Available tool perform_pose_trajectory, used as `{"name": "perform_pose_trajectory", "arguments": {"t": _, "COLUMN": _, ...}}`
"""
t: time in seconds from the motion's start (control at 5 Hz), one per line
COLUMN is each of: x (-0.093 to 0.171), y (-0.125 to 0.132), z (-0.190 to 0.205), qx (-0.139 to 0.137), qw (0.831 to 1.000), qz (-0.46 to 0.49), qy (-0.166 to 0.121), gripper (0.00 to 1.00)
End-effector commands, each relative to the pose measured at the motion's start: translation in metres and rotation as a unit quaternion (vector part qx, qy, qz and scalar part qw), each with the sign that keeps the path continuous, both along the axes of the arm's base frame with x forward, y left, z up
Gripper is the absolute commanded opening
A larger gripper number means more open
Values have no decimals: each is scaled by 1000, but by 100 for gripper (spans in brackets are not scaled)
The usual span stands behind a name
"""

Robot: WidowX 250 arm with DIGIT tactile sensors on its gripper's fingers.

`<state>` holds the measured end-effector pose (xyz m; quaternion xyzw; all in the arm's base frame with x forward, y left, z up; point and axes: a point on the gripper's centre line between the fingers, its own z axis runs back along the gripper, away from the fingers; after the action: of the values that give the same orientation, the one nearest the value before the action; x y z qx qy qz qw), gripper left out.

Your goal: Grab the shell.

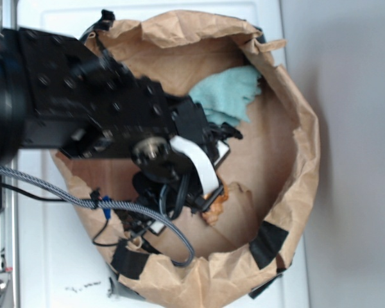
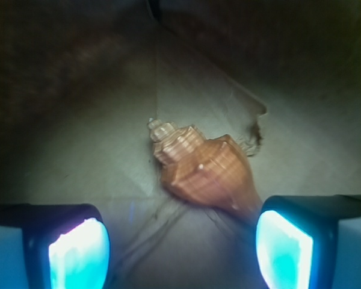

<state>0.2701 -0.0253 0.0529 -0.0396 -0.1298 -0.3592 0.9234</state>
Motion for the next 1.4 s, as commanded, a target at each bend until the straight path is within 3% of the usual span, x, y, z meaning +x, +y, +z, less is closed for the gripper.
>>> {"name": "perform_pose_trajectory", "arguments": {"t": 0.0, "x": 19, "y": -31, "z": -22, "qx": 54, "qw": 998, "qz": -10, "qy": -15, "gripper": 100}}
{"name": "perform_pose_trajectory", "arguments": {"t": 0.4, "x": 30, "y": -36, "z": -41, "qx": 82, "qw": 996, "qz": 18, "qy": -7, "gripper": 100}}
{"name": "perform_pose_trajectory", "arguments": {"t": 0.6, "x": 34, "y": -34, "z": -37, "qx": 79, "qw": 997, "qz": 27, "qy": -1, "gripper": 0}}
{"name": "perform_pose_trajectory", "arguments": {"t": 1.0, "x": 29, "y": -10, "z": 13, "qx": 16, "qw": 999, "qz": 34, "qy": 20, "gripper": 0}}
{"name": "perform_pose_trajectory", "arguments": {"t": 1.2, "x": 36, "y": 16, "z": 48, "qx": 0, "qw": 995, "qz": 91, "qy": 35, "gripper": 0}}
